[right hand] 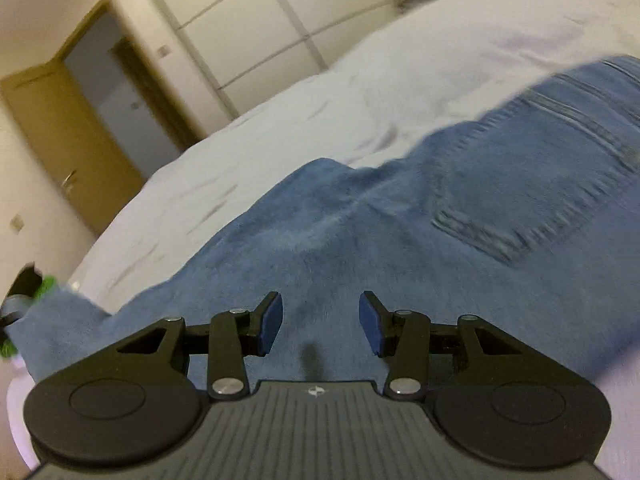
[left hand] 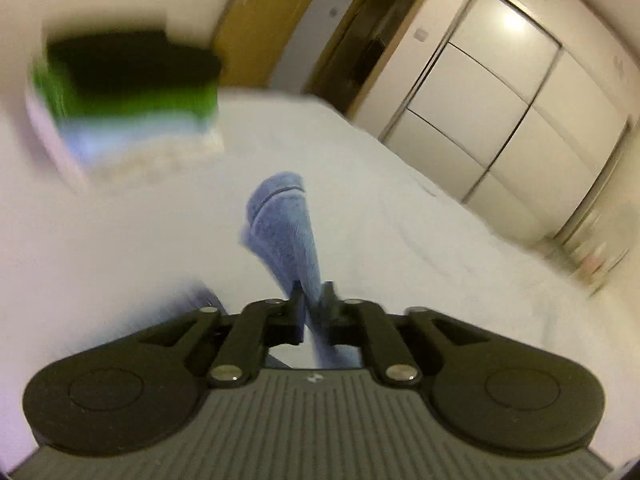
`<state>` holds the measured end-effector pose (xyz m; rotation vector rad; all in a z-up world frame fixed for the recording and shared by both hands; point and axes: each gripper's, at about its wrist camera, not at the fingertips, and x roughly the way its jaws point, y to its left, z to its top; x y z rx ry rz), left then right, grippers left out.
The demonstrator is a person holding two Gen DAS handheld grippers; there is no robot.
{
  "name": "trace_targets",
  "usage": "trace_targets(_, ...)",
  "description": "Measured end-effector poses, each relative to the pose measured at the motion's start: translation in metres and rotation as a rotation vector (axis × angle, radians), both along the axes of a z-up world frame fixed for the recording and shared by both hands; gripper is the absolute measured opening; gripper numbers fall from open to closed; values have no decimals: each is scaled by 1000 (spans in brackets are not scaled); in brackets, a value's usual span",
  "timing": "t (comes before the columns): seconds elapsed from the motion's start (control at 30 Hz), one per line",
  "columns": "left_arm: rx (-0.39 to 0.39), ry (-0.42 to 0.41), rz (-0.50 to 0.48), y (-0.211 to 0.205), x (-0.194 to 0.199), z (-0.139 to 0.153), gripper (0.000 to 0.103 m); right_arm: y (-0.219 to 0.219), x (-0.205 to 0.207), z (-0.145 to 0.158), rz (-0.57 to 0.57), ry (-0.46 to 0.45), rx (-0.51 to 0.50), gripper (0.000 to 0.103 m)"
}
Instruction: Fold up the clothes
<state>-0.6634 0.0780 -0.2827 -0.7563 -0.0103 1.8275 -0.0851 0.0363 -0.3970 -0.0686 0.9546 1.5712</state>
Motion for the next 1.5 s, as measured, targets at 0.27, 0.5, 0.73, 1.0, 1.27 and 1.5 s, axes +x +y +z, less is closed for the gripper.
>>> trace_targets(0.27, -278, -187, -8, -46, -51, -57, 46, -69, -42, 44, 11, 97, 24, 62)
trace_targets(0.5, -186, -284, -54, -87, -50, -77, 35, -108, -53, 49, 8, 92, -9, 62)
trace_targets(0.73, -183, -233, 32, -84, -77, -78, 45, -98, -48, 29, 6, 81, -81, 62)
trace_targets(1.0, -194, -521, 156, -96, -111, -113, 52, -49, -70, 9, 43, 123, -131, 62)
trace_targets(1.27, -129, -573, 234, -94, -95, -118, 29, -26, -84, -6, 56, 113, -178, 67)
trace_targets(1.5, -58, -414, 123, -86, -88, -74, 8, -23, -84, -8, 65, 118, -187, 69)
